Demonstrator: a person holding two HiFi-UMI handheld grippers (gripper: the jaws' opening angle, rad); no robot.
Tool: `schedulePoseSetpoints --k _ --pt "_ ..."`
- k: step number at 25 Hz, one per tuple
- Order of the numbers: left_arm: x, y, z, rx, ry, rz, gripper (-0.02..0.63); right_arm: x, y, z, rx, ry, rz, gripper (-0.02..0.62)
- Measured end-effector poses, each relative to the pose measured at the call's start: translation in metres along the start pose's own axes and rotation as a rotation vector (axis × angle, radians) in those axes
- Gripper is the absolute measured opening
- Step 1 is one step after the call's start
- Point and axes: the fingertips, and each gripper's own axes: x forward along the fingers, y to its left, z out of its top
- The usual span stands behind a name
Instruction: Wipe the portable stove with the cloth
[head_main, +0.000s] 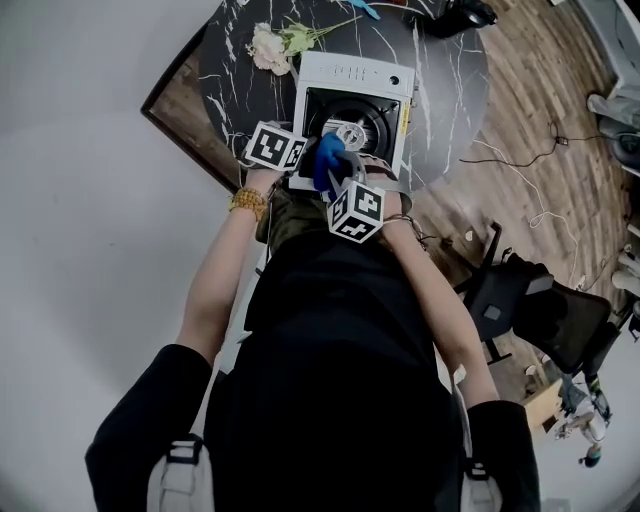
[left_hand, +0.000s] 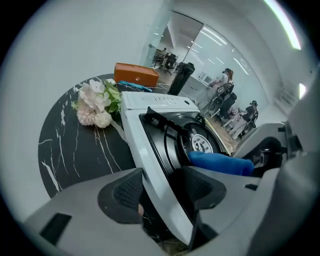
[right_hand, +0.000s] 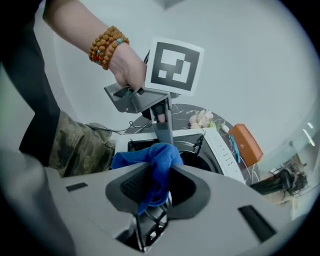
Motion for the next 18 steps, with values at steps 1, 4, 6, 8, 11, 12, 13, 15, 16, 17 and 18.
schedulePoseSetpoints --k 1,4,6,8,11,12,13,15,16,17,18 --pt "0.001 0.000 -0.001 -0.025 -0.002 -0.019 0.256 0.000 -0.004 -0.001 -0.016 -0.001 -0.016 0.083" --pt "0.001 -0.001 -0.003 -0.052 -0.001 -0.037 0.259 0.004 -0.010 0.000 -0.023 0.004 -0.019 0.163" --pt "0.003 -0.002 -0.003 -0.042 0.005 -0.033 0.264 0.010 -0.008 0.000 0.014 0.024 0.037 0.165" --pt "0.004 -0.002 -0.002 -0.039 0.010 -0.028 0.268 0.020 -0.002 0.000 -0.020 0.051 0.081 0.144" --pt "0.004 -0.003 -0.003 -0.038 0.025 -0.021 0.272 0.033 0.004 -0.001 -0.134 0.116 0.083 0.132" --pt "0.004 -0.002 -0.003 -0.036 0.031 -0.020 0.272 0.035 0.003 -0.002 -0.141 0.134 0.086 0.129" --pt "0.004 -0.002 -0.002 -0.036 0.035 -0.020 0.272 0.035 0.003 -0.002 -0.141 0.145 0.086 0.128" --pt "0.004 -0.001 -0.002 -0.042 0.035 -0.023 0.273 0.034 0.003 -0.003 -0.145 0.145 0.071 0.124" --pt "0.004 -0.001 -0.002 -0.048 0.032 -0.024 0.273 0.033 0.004 -0.004 -0.147 0.136 0.059 0.123" --pt "0.003 0.000 -0.002 -0.054 0.029 -0.022 0.272 0.032 0.004 -0.004 -0.145 0.120 0.047 0.121" --pt "0.003 0.002 -0.001 -0.059 0.026 -0.017 0.272 0.031 0.003 -0.004 -0.139 0.102 0.037 0.120"
